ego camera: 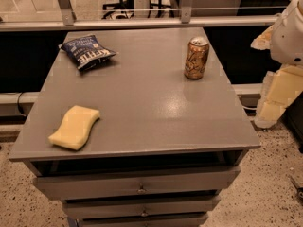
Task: Move blue chip bag near sponge
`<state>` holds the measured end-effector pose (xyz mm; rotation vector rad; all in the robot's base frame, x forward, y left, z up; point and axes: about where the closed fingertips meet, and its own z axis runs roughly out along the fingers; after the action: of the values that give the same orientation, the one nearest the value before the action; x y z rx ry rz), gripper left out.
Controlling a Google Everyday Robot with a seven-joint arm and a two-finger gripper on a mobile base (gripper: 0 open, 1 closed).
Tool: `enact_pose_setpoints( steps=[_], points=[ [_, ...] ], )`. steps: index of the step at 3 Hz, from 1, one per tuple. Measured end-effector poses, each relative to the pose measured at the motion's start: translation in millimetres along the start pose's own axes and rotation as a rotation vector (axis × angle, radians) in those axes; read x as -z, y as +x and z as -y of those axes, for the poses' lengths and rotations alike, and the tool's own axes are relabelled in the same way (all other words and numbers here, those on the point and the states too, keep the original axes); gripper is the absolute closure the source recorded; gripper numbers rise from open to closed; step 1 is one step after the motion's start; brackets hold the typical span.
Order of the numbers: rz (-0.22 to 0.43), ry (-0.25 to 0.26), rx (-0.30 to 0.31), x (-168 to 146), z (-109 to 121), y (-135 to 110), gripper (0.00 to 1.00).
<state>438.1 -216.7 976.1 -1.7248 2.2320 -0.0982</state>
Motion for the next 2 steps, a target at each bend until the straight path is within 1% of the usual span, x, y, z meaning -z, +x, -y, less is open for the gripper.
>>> enact_pose_setpoints(
  steps=[1,2],
  points=[
    [0.0,0.0,0.0,0,0,0,0.0],
    [0.064,0.008,0.049,-23,27,-44,0.0]
  ],
)
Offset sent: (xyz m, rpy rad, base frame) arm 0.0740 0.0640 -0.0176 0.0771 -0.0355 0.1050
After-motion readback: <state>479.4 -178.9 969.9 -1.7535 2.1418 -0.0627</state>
